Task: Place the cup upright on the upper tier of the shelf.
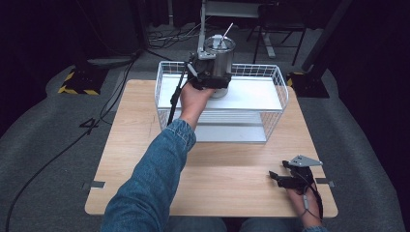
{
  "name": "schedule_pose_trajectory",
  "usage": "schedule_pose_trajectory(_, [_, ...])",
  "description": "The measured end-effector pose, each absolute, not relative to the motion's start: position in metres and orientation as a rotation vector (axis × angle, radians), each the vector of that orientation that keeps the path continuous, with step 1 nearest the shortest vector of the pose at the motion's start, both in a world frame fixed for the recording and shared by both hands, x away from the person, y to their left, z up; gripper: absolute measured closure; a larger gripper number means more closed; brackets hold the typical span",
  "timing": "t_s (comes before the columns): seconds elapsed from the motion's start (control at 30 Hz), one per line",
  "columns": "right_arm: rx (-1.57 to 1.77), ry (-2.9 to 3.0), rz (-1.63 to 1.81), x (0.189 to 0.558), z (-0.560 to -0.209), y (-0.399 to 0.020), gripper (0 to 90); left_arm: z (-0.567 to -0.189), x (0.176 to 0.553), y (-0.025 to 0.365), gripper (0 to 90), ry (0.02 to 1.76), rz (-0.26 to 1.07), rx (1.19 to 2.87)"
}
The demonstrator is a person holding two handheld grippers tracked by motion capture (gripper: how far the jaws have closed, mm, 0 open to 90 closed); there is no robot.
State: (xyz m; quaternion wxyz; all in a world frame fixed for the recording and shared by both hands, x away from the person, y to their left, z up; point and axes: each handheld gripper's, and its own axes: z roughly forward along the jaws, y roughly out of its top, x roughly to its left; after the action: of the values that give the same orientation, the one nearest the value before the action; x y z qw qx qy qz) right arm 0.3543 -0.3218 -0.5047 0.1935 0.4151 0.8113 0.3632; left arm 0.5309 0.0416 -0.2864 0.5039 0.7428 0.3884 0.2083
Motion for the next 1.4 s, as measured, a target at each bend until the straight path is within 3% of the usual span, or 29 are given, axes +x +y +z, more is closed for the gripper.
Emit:
schedule_pose_trajectory(0.4, [1.161,2.273,1.015,0.354,-0.505,-0.321,24.6,-0.294,0.523,0.041,3.5,0.890,0.571,1.778])
schedule_pose_trajectory(1.4, [1.166,2.267,1.003,0.354,-0.505,-0.321,22.1,-0.284,0.500,0.062,0.0,0.853,0.552,1.708])
